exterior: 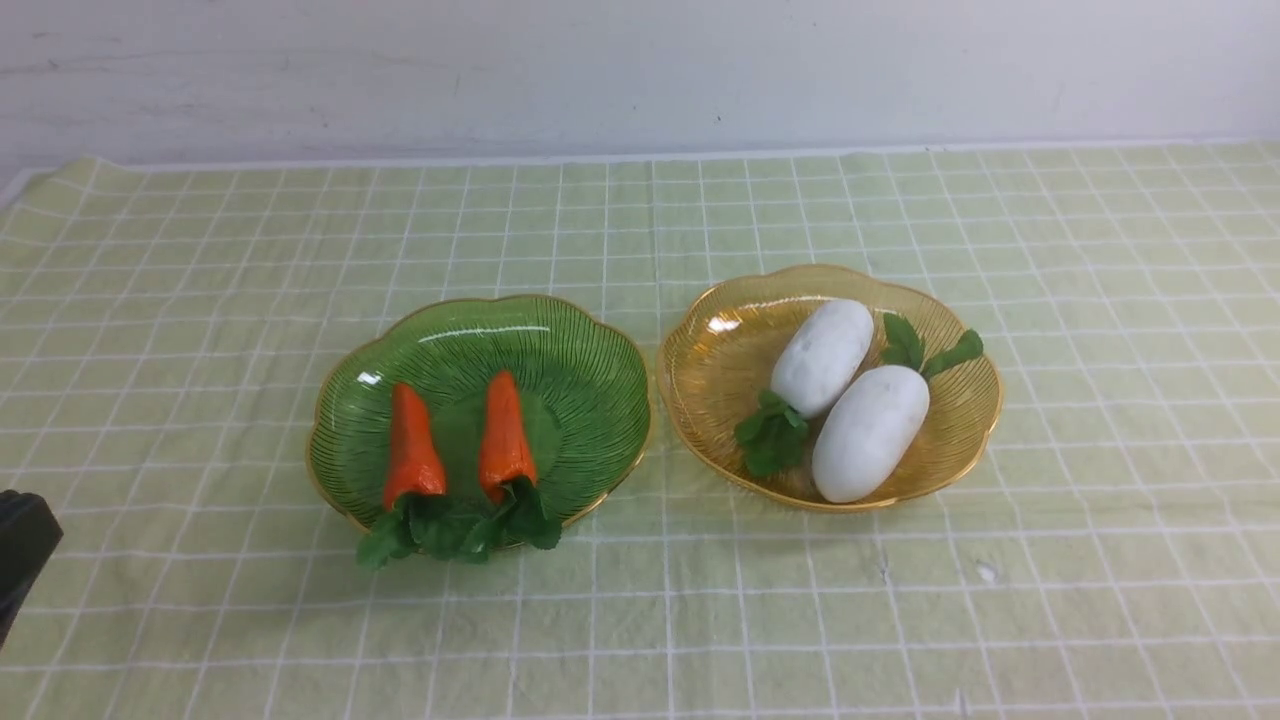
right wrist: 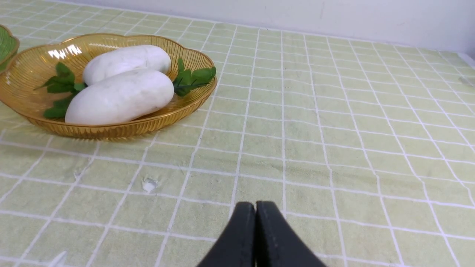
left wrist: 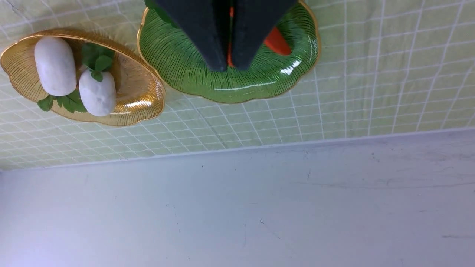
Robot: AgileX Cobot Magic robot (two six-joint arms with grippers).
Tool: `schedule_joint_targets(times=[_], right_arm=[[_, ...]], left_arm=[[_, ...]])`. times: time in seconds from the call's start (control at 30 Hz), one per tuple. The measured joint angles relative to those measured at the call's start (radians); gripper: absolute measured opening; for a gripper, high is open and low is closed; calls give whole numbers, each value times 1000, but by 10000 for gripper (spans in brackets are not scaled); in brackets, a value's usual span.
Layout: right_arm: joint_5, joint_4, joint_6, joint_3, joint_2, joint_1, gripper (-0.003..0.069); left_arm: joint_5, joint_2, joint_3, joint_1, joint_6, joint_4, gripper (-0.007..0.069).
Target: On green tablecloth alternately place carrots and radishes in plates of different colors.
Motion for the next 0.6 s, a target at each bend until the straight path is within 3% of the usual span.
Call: schedule_joint_targets(times=[0.37, 0.6], right_arm=[[0, 0, 0, 0, 0, 0, -15], [0, 0, -2, 0, 0, 0, -15]], left_arm=[[-1, 0, 11, 0, 0, 1, -8], [-4, -60, 172, 30, 0, 33, -8]])
